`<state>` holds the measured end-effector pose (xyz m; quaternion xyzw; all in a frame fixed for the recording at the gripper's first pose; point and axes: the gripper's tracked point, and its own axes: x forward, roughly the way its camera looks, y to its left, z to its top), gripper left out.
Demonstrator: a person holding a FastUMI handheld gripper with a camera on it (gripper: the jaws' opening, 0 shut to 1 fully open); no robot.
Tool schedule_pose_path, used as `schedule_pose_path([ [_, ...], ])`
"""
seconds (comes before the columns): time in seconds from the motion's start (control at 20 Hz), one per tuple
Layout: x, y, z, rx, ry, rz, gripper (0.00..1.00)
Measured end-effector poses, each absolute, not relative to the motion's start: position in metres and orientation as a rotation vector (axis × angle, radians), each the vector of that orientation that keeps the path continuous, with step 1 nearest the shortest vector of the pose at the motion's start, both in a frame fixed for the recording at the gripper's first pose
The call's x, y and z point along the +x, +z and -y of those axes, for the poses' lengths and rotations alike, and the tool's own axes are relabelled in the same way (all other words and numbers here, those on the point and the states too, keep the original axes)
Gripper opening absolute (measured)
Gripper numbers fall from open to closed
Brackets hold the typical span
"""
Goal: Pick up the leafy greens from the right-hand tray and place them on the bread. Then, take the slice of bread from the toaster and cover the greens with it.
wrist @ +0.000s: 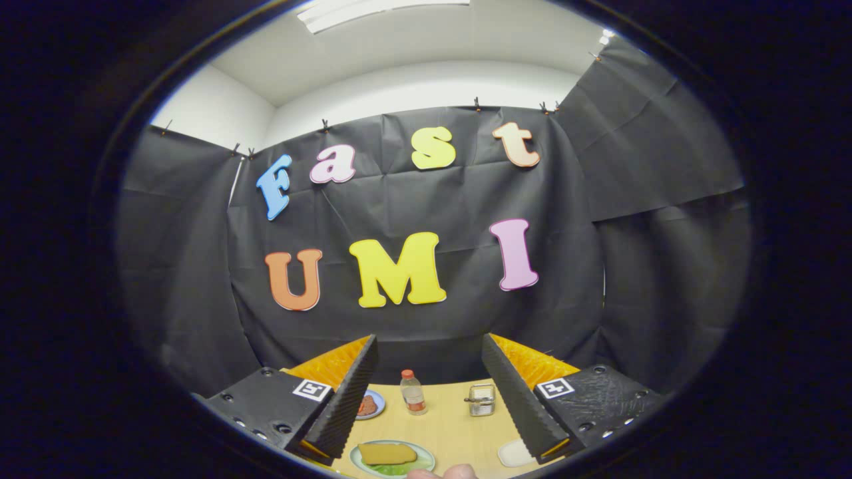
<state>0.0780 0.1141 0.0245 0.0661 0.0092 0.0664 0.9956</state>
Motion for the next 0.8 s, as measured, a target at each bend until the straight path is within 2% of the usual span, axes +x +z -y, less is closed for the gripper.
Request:
schedule_pose_path([
  [0.8, 0.086, 0.02, -0.134, 0.13, 0.099, -0.032, 0.96],
])
